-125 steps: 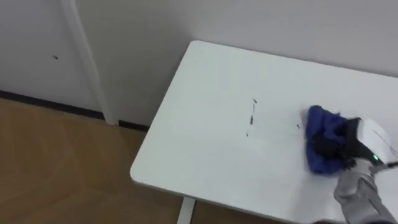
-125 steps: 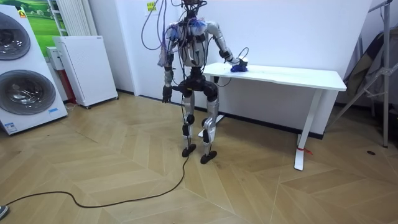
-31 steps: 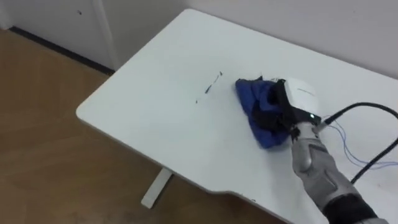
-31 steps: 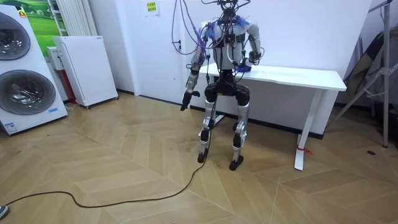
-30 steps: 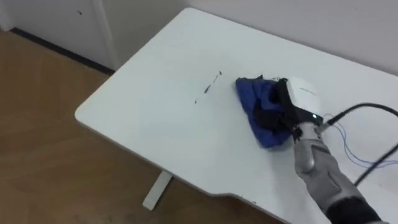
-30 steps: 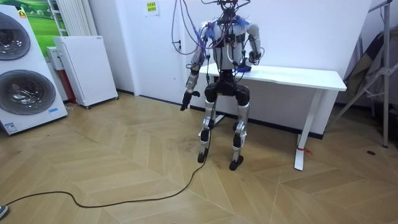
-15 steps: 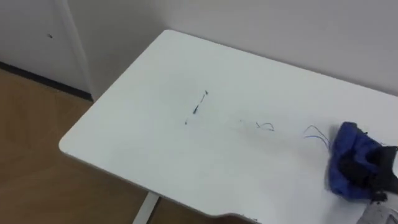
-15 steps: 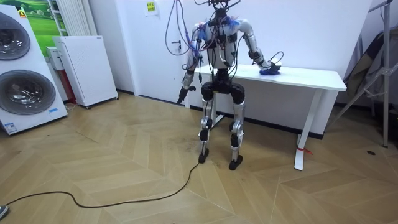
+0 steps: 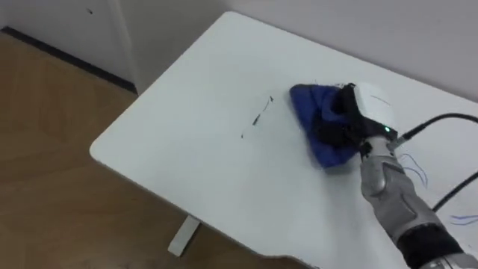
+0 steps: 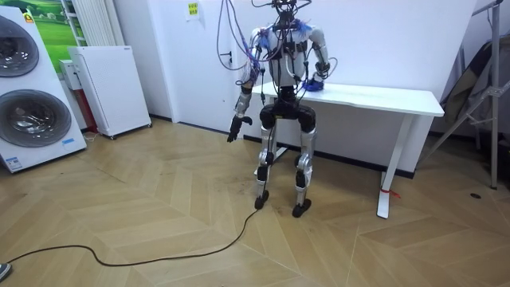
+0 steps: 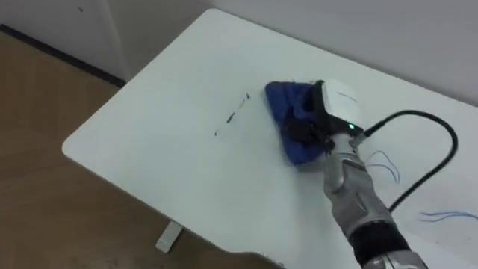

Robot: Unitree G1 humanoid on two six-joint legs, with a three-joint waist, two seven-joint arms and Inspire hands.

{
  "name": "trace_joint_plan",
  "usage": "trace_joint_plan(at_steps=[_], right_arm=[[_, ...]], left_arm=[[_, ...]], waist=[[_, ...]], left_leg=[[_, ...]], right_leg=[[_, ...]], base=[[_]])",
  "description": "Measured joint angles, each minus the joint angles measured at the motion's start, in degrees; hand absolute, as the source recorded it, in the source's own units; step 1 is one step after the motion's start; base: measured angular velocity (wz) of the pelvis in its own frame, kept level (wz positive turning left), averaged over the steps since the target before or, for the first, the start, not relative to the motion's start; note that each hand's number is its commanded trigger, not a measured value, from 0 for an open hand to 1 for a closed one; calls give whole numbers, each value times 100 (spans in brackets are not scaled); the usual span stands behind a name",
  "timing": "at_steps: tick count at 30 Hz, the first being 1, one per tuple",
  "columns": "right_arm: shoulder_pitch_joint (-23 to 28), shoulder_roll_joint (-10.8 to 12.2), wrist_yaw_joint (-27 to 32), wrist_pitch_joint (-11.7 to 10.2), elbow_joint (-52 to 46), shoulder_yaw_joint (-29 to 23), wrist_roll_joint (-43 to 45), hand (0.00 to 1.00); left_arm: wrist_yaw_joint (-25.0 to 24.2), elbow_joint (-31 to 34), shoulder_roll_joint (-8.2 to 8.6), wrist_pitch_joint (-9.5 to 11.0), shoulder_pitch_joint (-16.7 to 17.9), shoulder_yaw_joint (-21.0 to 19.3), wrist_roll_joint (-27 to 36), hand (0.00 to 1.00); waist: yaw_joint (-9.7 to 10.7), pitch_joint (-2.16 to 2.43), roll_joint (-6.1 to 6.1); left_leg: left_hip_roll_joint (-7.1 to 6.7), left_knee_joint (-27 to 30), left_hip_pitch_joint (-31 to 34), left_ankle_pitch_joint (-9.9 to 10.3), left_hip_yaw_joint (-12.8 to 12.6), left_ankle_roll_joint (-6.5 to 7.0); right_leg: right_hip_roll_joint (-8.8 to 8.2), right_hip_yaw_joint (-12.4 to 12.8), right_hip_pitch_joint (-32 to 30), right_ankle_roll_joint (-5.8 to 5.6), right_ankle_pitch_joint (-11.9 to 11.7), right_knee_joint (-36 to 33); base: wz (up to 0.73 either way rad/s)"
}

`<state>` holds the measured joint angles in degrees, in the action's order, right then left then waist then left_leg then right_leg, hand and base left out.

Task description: Wipe table

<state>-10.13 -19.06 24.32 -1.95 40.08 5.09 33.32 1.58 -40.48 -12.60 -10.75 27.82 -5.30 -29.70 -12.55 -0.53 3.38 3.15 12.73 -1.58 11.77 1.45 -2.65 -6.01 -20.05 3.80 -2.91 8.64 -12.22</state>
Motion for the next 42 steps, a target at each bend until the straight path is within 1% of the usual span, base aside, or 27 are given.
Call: trace_joint_plan(at_steps=[2,3,4,5,9,12,13,15,16,17,18,20,21,22,23,25,27,28,29,30,31,32,33,35,37,40,42], right_arm=[[574,-37,214,-319,143,-583,-229,100],[689,-56,238,-361,192,-710,-236,100],[928,-88,256,-407,272,-930,-314,100],[1111,-116,303,-439,414,-1095,-395,100],[1259,-296,351,-395,705,-1201,-408,100],[1138,-299,343,-115,555,-1107,-409,100],[965,-291,341,57,529,-943,-385,100],[583,-258,314,469,469,-559,-241,100],[507,-230,299,584,412,-461,-142,100],[293,-146,215,775,296,-142,82,100],[175,-131,131,837,180,43,119,100],[-477,43,-166,887,-63,793,326,100],[-639,104,-242,883,-89,958,330,100],[-918,215,-382,822,-118,1167,334,100],[-1068,271,-513,723,-205,1221,333,100],[-1105,271,-576,623,-406,1218,299,100],[-1069,257,-571,575,-430,1167,277,100],[-963,174,-532,542,-357,1161,306,100],[-709,72,-408,359,-168,1066,241,100],[-404,70,-214,140,-148,850,192,100],[-238,72,-106,26,-119,730,175,100],[129,42,105,-171,-111,532,19,100],[481,43,240,-354,-115,226,-25,100],[880,42,388,-472,-114,-191,-26,100],[1121,13,472,-480,-14,-458,-95,100],[1209,-129,580,-453,238,-520,-199,100],[1130,-142,618,-302,253,-419,-219,100]], left_arm=[[2,-69,-48,48,119,-301,-4,0],[2,-127,-83,68,113,-363,-3,0],[4,-111,-155,113,92,-491,-8,0],[13,-107,-186,174,34,-644,-10,0],[15,-9,-219,383,-149,-682,-2,0],[14,47,-131,416,-243,-643,25,0],[14,36,-132,351,-262,-502,21,0],[-1,-12,-79,263,-287,-260,3,0],[-2,-31,-72,245,-306,-195,-3,0],[-23,-150,-68,224,-362,-29,3,0],[-69,-207,-49,214,-400,10,8,0],[-112,-276,10,142,-498,83,15,0],[-115,-262,9,122,-526,140,20,0],[-126,-205,18,102,-547,250,37,0],[-151,-105,21,81,-532,331,34,0],[-213,-2,4,55,-468,330,30,0],[-218,40,-4,22,-297,325,29,0],[-217,45,-12,-9,-200,326,27,0],[-217,39,-19,-46,-147,312,94,0],[-217,32,-26,-47,-71,307,108,0],[-217,44,-28,-46,-41,306,87,0],[-216,62,-29,-14,10,289,72,0],[-216,60,-29,65,-3,175,27,0],[-214,50,-27,123,-105,-55,-7,0],[-213,26,-44,155,-231,-223,-80,0],[-204,25,-89,254,-399,-286,-118,0],[-176,-8,-86,247,-444,-185,-112,0]], waist=[[264,25,50],[305,46,77],[370,102,147],[448,122,184],[453,127,181],[382,134,132],[219,123,96],[37,106,-3],[-19,101,-20],[-164,104,-77],[-248,102,-102],[-462,68,-129],[-513,33,-139],[-563,-8,-153],[-648,-9,-145],[-680,-11,-121],[-674,2,-95],[-653,4,-70],[-564,5,-45],[-318,14,-15],[-207,8,-12],[-89,11,87],[-26,26,114],[39,52,203],[141,67,215],[165,132,99],[133,139,3]], left_leg=[[-27,-24,-111,0,-29,0],[-32,-30,-135,0,-29,0],[-41,-42,-190,0,-32,1],[-41,-52,-265,1,-45,1],[-41,-106,-477,26,-115,36],[-41,-116,-479,155,-92,84],[-48,-100,-454,186,-65,83],[-51,-7,-385,217,179,86],[-47,-2,-372,213,194,77],[-28,-1,-348,205,199,64],[-20,0,-320,203,199,60],[1,2,-141,153,315,-17],[3,4,-104,126,360,-18],[5,-1,-35,77,436,-28],[-8,-6,24,43,540,-38],[-47,-69,121,-50,683,-40],[-66,-157,99,-114,660,-36],[-73,-154,103,-118,660,-30],[-89,-135,99,-120,659,-26],[-126,-138,53,-134,646,-3],[-147,-144,10,-143,615,11],[-184,-147,-58,-152,480,25],[-207,-146,-110,-149,362,29],[-209,-133,-154,-109,200,83],[-221,-134,-233,-92,173,98],[-212,-126,-334,23,156,145],[-207,-116,-410,57,99,155]], right_leg=[[-12,2,190,-4,0,99],[-11,1,226,-6,-1,134],[-11,17,294,-6,-1,188],[-11,12,387,-8,-2,192],[-15,96,515,-26,8,165],[-13,95,453,-121,68,162],[7,88,416,-130,72,167],[75,104,303,-37,6,155],[87,111,277,-22,-3,145],[125,147,195,26,-33,117],[137,141,134,49,-48,93],[200,137,-106,137,-85,59],[217,138,-134,151,-82,61],[224,99,-189,174,-68,54],[224,66,-266,185,-54,59],[216,60,-281,188,-10,76],[199,103,-267,172,25,81],[189,91,-247,156,35,79],[171,24,-169,143,42,104],[146,-48,9,131,48,183],[122,-52,83,105,64,188],[71,-15,191,42,103,235],[39,-8,272,-12,137,268],[29,2,329,-37,152,291],[17,-9,409,-40,149,302],[19,-4,469,-51,142,250],[21,53,520,-49,135,232]], base=[[18],[0],[0],[0],[-20],[-29],[-65],[-52],[-27],[-31],[-43],[-19],[16],[35],[44],[59],[42],[31],[63],[68],[71],[36],[17],[-14],[-15],[-22],[-25]])
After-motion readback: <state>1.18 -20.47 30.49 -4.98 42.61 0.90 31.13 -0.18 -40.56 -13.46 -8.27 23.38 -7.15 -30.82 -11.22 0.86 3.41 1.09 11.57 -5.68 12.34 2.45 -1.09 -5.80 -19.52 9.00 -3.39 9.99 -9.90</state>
